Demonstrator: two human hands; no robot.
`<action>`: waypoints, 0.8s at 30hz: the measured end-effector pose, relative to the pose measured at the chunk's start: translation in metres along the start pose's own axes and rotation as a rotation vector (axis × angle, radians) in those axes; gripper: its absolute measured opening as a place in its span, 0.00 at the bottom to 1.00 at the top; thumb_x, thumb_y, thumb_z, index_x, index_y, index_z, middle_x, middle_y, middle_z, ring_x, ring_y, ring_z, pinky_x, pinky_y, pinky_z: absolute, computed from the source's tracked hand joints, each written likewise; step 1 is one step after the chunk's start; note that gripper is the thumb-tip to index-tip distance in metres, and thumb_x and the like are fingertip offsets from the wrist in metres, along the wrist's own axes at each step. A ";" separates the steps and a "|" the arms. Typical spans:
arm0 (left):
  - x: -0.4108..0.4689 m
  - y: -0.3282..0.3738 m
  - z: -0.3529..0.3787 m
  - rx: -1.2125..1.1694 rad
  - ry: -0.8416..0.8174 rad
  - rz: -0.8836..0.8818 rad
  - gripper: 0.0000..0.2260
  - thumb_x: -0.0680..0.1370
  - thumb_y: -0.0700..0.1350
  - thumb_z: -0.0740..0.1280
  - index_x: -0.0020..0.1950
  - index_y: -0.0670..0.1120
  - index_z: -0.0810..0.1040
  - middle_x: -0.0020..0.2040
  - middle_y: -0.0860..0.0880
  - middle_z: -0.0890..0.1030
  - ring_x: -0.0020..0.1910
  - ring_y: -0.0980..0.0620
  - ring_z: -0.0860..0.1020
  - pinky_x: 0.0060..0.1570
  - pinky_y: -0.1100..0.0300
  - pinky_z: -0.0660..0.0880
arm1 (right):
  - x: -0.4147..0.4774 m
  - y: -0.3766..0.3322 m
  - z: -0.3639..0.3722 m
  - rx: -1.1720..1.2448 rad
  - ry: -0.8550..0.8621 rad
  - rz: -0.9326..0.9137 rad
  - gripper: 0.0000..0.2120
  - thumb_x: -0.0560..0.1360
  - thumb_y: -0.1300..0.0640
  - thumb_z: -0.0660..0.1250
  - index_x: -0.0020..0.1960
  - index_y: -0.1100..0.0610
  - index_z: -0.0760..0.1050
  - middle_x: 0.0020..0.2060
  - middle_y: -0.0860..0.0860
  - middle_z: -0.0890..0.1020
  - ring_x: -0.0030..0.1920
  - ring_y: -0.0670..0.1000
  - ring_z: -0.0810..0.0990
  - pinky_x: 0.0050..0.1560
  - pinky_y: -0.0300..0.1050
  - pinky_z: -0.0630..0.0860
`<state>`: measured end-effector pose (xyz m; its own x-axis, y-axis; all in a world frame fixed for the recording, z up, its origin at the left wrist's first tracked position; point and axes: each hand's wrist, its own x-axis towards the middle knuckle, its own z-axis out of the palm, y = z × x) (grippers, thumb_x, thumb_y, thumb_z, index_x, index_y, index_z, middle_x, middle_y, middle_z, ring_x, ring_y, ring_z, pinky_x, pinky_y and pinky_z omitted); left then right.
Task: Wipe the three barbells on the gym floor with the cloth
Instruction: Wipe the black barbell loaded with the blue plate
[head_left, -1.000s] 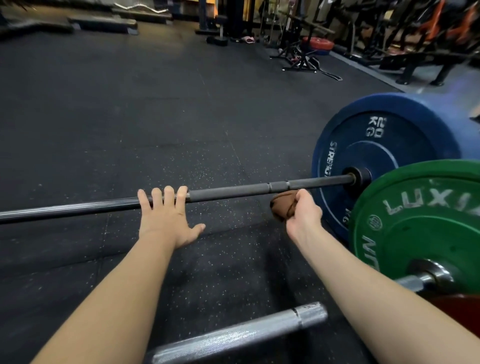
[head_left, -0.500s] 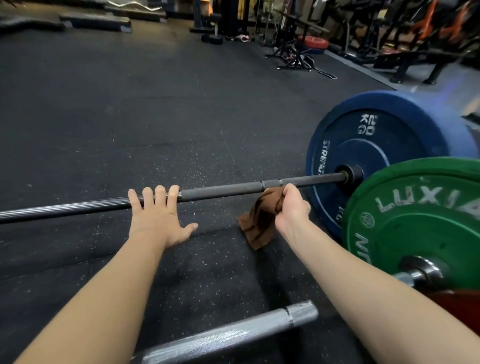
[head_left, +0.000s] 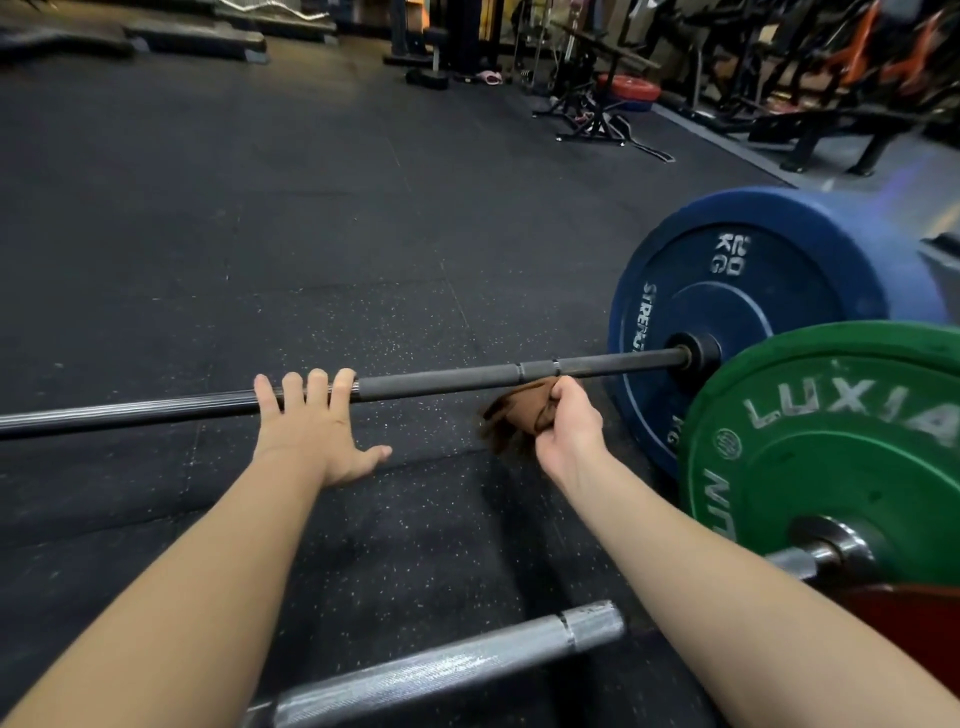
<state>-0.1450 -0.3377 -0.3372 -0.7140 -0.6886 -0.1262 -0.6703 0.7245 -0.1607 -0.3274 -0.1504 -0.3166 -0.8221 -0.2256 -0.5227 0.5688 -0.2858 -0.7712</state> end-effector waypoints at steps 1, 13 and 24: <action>0.000 0.000 0.000 0.001 0.002 0.000 0.48 0.74 0.78 0.53 0.82 0.49 0.43 0.79 0.44 0.54 0.77 0.38 0.54 0.76 0.33 0.44 | 0.000 0.001 0.003 0.026 -0.010 0.013 0.08 0.78 0.66 0.60 0.46 0.60 0.76 0.35 0.54 0.82 0.34 0.51 0.81 0.42 0.46 0.82; 0.000 -0.001 0.002 0.002 0.007 -0.004 0.48 0.74 0.77 0.53 0.82 0.49 0.43 0.79 0.44 0.54 0.77 0.38 0.54 0.76 0.33 0.43 | 0.035 -0.054 -0.034 0.140 0.216 -0.150 0.07 0.73 0.68 0.59 0.41 0.59 0.73 0.31 0.52 0.77 0.25 0.49 0.75 0.28 0.39 0.74; -0.001 0.001 0.001 0.022 0.017 -0.022 0.48 0.74 0.77 0.52 0.82 0.48 0.42 0.79 0.43 0.53 0.77 0.38 0.53 0.76 0.33 0.43 | 0.000 -0.009 -0.006 -0.017 0.094 -0.067 0.10 0.77 0.66 0.60 0.40 0.60 0.77 0.31 0.53 0.79 0.30 0.51 0.77 0.37 0.45 0.78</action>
<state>-0.1448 -0.3360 -0.3380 -0.7028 -0.7034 -0.1063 -0.6811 0.7085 -0.1848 -0.3323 -0.1422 -0.3122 -0.8576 -0.1183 -0.5006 0.5124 -0.2809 -0.8115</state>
